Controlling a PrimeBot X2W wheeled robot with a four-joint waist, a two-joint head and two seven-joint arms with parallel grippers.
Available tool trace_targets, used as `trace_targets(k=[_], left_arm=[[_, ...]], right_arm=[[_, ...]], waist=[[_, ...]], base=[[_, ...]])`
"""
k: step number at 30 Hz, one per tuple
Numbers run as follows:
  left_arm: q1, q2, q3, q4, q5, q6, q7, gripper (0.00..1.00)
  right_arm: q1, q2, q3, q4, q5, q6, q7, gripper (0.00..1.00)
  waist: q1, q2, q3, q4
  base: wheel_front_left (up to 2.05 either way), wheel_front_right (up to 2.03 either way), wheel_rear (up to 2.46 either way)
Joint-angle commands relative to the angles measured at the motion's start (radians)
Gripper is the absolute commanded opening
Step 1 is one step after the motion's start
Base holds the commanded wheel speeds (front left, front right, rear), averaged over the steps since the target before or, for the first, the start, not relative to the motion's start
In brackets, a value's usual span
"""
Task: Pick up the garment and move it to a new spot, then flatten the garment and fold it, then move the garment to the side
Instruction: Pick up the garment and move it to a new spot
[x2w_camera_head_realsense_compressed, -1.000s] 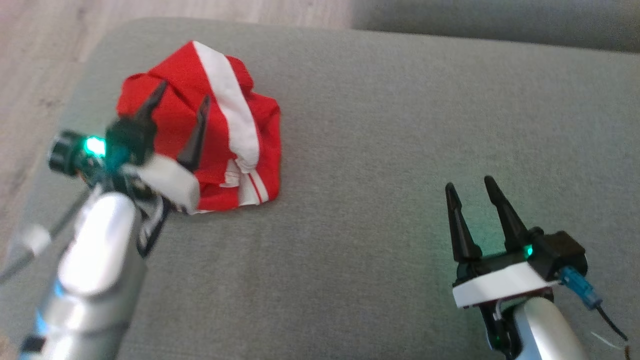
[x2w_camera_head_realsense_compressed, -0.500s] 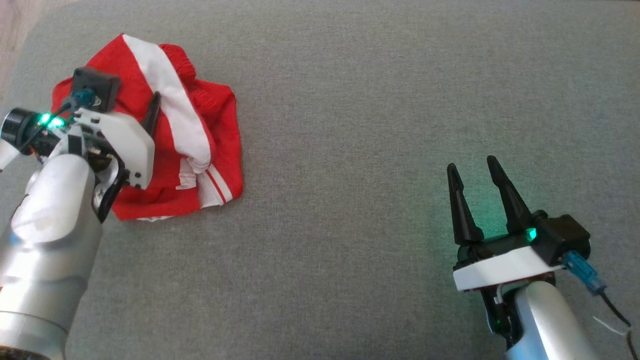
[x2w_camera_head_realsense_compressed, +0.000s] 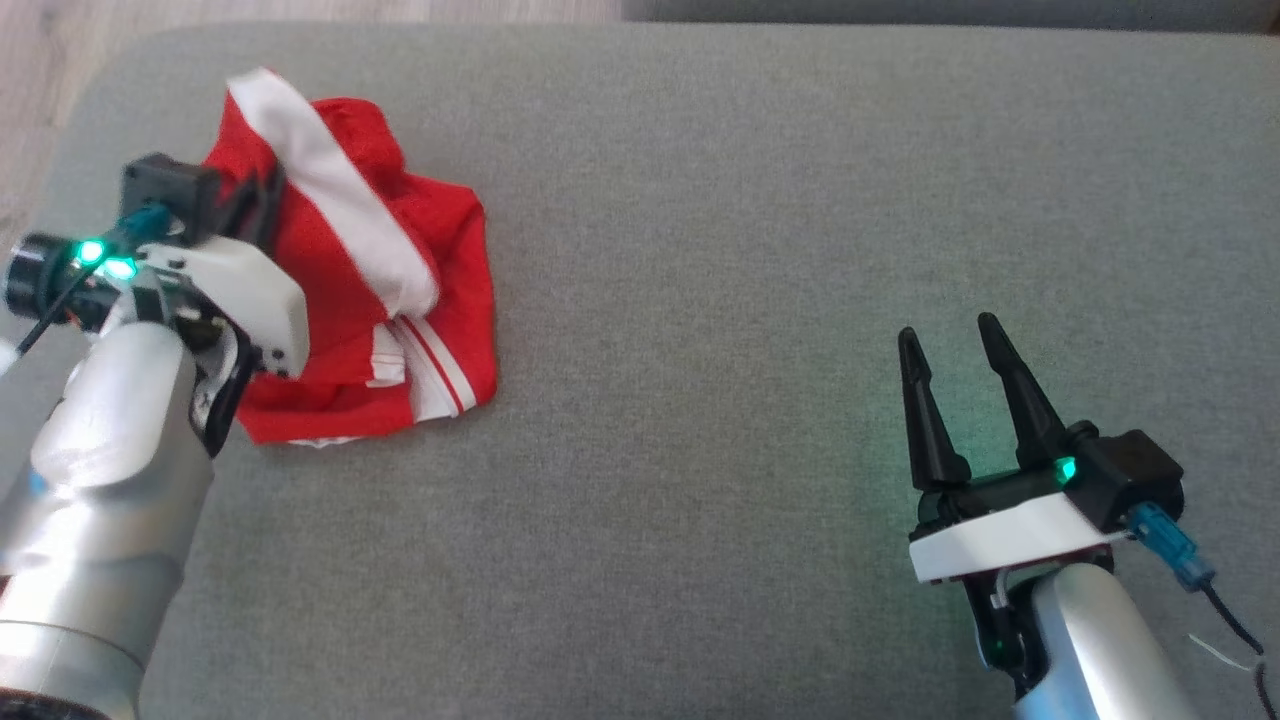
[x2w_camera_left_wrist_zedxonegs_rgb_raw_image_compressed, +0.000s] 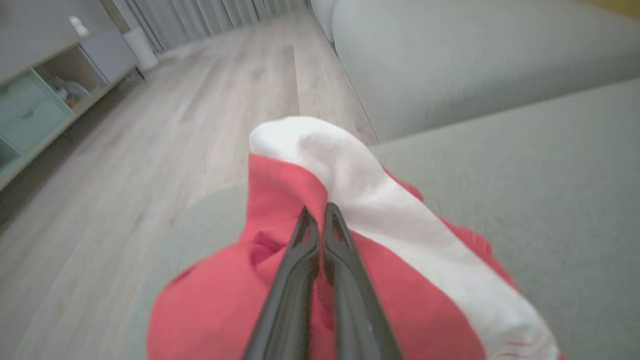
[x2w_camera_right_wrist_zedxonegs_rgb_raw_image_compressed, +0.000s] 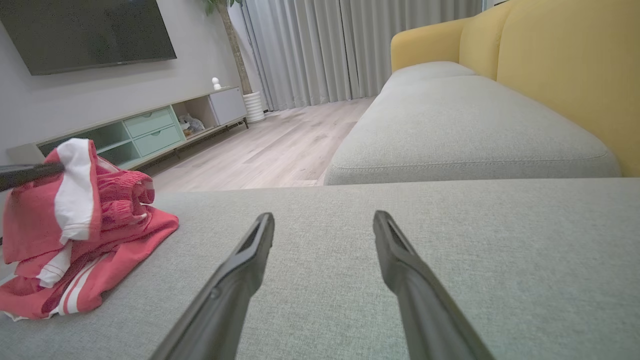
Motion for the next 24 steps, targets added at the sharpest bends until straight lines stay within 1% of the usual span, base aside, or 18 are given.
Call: trace_targets(k=[1,3,7,11,12,18,24], left_arm=[[-0.068,0.046,0.045,-0.041,0.006,0.018,-0.046,0.0],[-0.069,0.04,0.058,-0.064,0.005,0.035,-0.125,0.0],[-0.062,0.026,0.081,-0.134,-0.004,0.055,-0.252,0.0],[-0.044,0.015,0.114,-0.242,-0.031,0.075,-0.307,0.0],[-0.027,0.011,0.112,-0.3,-0.033,0.077,-0.312,0.0],[0.024,-0.001,0.078,-0.459,-0.036,0.084,-0.263,0.0],[0.064,-0.027,0.038,-0.603,-0.044,0.095,-0.205,0.0]], right_arm=[[-0.018,-0.004,0.026,-0.028,-0.004,0.008,-0.006,1.0],[-0.011,-0.004,0.027,-0.026,-0.001,0.008,-0.006,1.0],[0.005,-0.004,0.027,-0.02,0.003,0.008,-0.006,1.0],[0.023,-0.004,0.024,-0.02,0.012,0.008,-0.006,1.0],[0.032,-0.004,0.023,-0.018,0.017,0.008,-0.006,1.0],[0.039,-0.004,0.034,-0.018,0.027,0.008,-0.006,1.0],[0.036,-0.004,0.034,-0.025,0.035,0.008,-0.006,1.0]], waist=[[0.0,0.0,-0.014,0.0],[0.0,0.0,-0.031,0.0],[0.0,0.0,-0.069,0.0],[0.0,0.0,-0.102,-0.002],[0.0,0.0,-0.114,-0.003],[0.0,0.0,-0.135,-0.024],[0.0,0.0,-0.143,-0.079]], base=[[0.0,0.0,0.0],[0.0,0.0,0.0],[0.0,0.0,0.0],[0.0,0.0,0.0],[0.0,0.0,0.0],[0.0,0.0,0.0],[0.0,0.0,0.0]])
